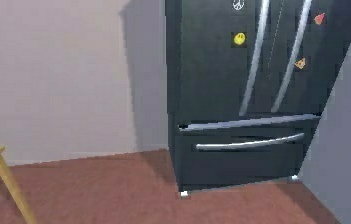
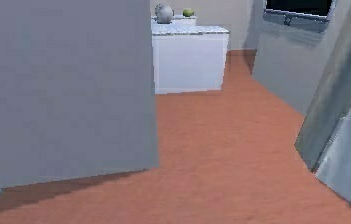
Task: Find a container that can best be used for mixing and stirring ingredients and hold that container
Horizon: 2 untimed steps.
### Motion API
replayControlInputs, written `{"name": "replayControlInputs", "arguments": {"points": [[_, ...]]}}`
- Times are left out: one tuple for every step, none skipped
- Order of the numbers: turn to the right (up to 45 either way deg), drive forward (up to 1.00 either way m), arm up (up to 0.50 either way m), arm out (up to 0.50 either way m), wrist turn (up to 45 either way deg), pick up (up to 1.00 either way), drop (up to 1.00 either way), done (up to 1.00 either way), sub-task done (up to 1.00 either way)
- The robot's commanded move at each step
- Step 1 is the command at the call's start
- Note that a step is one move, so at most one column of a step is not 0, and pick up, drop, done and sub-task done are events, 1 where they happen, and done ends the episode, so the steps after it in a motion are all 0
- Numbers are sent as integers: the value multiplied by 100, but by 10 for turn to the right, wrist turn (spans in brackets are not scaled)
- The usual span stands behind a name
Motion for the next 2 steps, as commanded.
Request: {"name": "replayControlInputs", "arguments": {"points": [[-450, 0, 0, 0, 0, 0, 0, 0, 0], [-450, 0, 0, 0, 0, 0, 0, 0, 0]]}}
